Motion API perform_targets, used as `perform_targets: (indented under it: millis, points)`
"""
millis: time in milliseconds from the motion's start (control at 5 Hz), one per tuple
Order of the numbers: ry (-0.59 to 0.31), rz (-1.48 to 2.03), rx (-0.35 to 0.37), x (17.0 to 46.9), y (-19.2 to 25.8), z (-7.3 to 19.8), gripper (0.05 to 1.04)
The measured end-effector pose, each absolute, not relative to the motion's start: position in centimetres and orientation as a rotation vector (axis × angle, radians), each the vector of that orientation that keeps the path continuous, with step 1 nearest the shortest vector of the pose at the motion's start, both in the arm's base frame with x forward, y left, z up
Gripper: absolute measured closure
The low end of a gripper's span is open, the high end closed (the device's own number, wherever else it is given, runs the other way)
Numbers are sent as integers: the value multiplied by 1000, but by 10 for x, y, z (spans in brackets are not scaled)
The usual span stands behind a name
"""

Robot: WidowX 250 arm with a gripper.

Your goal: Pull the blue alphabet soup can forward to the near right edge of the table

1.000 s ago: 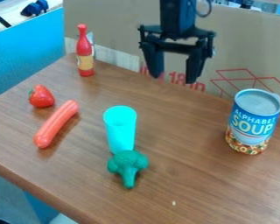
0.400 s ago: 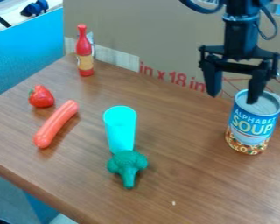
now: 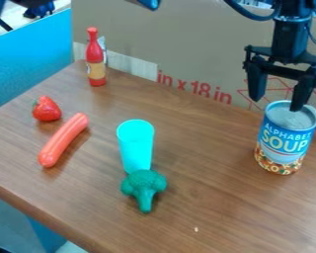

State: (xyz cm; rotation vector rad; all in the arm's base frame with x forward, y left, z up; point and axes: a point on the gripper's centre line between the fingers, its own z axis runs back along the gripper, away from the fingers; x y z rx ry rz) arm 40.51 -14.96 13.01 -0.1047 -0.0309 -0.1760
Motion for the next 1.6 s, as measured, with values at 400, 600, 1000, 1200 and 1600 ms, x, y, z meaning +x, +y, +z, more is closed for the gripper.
perform_targets:
  millis: [400,600,1000,1200,1600]
  points:
    - [-23,-197,-37,425,-153,121,82]
    - [6,-193,-44,425,-154,110,82]
    - [20,-190,-35,424,-154,106,82]
    - [43,-187,24,410,-144,106,82]
    - [91,-163,62,376,-134,104,82]
